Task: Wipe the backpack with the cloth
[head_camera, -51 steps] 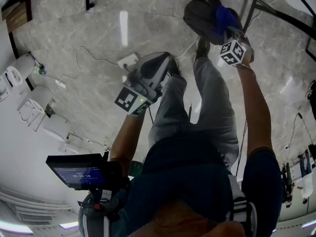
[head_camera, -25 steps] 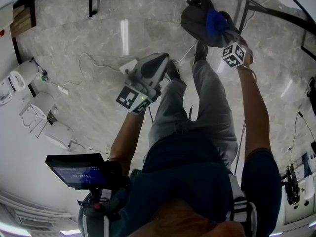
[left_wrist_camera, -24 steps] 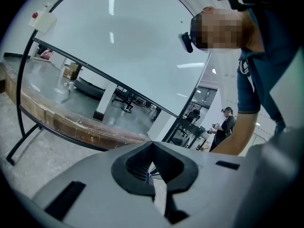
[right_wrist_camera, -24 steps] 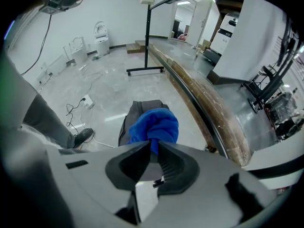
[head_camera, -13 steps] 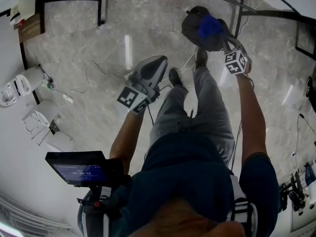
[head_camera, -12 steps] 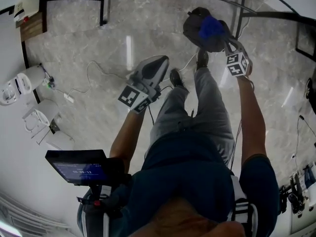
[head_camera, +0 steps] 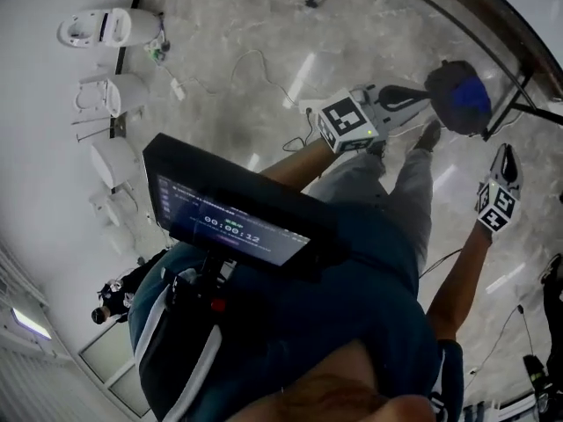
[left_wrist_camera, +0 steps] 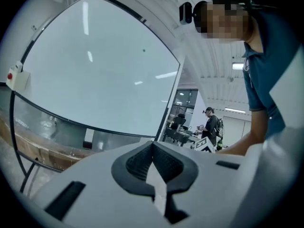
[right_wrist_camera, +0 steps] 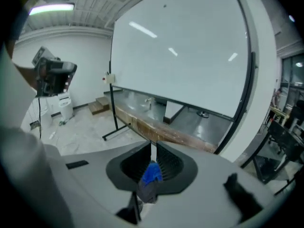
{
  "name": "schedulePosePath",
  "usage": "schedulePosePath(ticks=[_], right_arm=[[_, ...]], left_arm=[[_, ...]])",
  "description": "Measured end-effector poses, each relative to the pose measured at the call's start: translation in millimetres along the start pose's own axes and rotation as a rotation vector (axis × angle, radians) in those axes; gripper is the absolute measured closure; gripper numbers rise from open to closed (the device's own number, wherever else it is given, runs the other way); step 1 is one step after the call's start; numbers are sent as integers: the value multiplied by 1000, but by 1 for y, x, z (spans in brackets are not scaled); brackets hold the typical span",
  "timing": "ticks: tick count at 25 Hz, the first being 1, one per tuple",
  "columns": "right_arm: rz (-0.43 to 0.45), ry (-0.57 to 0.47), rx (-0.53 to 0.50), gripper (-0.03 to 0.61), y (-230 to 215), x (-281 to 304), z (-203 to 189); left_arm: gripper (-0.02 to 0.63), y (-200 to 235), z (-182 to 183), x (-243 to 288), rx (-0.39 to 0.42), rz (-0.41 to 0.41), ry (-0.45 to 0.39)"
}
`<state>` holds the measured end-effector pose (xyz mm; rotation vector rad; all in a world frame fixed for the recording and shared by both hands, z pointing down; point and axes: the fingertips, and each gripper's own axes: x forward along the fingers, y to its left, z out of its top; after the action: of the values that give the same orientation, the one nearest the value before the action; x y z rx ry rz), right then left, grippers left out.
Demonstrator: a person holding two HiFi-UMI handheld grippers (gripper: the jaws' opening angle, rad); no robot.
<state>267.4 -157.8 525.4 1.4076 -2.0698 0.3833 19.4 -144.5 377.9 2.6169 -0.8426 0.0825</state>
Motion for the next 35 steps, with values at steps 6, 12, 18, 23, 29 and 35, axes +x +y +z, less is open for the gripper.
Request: schedulePosePath(ticks=[6, 12, 18, 23, 29, 35], right_arm=[[-69, -239, 117, 577, 18, -119, 98], [-51, -391, 217, 578, 46, -225, 150], [-45, -483, 218, 578, 62, -311, 166], [-51, -549, 206, 578, 70, -380, 140], [-54, -584, 178, 578, 92, -465, 83], [-40, -603, 157, 578, 116, -537, 45]], left_arm=[[612, -43, 55, -39, 58, -70, -75], [612, -91, 84, -70, 102, -128, -110], [613, -135, 100, -94, 150, -124, -151], [612, -186, 87, -119, 179, -97, -165], [612, -261, 54, -161, 213, -52, -177], [612, -328, 32, -200, 212, -28, -172]])
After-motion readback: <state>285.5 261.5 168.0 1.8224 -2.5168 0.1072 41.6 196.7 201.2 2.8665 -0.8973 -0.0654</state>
